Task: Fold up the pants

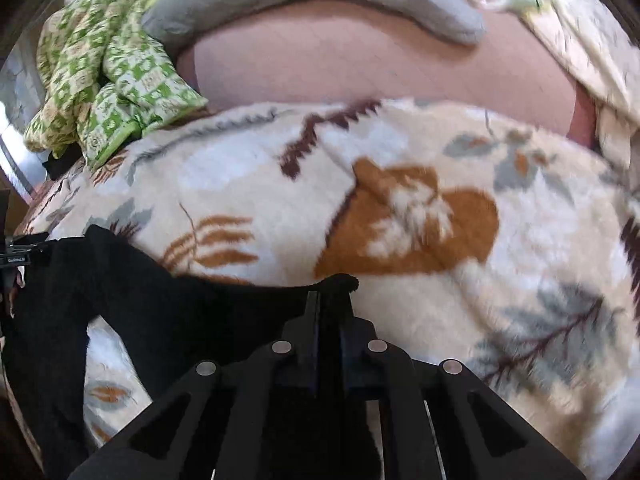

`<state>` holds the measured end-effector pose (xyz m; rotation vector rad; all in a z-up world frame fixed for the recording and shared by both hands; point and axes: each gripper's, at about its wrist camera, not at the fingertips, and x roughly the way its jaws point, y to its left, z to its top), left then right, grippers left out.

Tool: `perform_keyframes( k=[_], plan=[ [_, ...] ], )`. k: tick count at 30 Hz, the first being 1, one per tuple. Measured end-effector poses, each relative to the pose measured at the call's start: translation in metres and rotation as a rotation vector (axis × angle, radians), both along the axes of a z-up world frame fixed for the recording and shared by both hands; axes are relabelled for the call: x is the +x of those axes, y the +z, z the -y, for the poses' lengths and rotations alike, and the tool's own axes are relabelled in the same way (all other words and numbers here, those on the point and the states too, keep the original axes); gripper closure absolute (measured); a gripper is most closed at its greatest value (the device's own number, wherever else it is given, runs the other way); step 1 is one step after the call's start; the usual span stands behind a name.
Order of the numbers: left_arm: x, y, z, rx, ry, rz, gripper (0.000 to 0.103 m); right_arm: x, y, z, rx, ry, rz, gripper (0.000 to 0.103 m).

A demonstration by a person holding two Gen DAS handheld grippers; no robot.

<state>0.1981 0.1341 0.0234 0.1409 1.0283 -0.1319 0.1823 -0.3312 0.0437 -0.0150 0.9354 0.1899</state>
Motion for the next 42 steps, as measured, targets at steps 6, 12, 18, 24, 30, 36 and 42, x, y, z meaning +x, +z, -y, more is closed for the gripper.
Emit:
perform_keyframes(
  k=[6, 12, 18, 24, 30, 36, 42],
  plan=[
    [-0.013, 0.019, 0.005, 0.002, -0.041, 0.028, 0.101, -0.023, 0.053, 0.013, -0.013, -0.018, 0.182, 0.097],
    [-0.046, 0.057, 0.001, -0.114, -0.065, 0.102, 0.103, -0.068, 0.107, 0.037, -0.002, -0.038, 0.307, 0.097],
    [-0.066, 0.072, 0.001, -0.155, -0.081, 0.11, 0.103, -0.125, 0.127, 0.059, 0.015, -0.038, 0.322, 0.097],
    [-0.069, 0.065, -0.013, -0.239, -0.005, 0.086, 0.078, -0.153, 0.108, 0.088, 0.135, -0.11, 0.253, 0.097],
    [-0.051, 0.053, -0.031, -0.26, 0.121, 0.093, 0.021, -0.13, 0.061, 0.091, 0.077, -0.149, 0.096, 0.097],
    [-0.017, 0.025, -0.013, -0.161, -0.033, -0.024, 0.017, -0.12, 0.043, 0.095, 0.088, -0.158, 0.07, 0.097],
    [-0.015, -0.002, 0.019, 0.07, -0.216, -0.053, 0.015, -0.107, 0.035, 0.098, 0.075, -0.147, 0.045, 0.096]
  ],
)
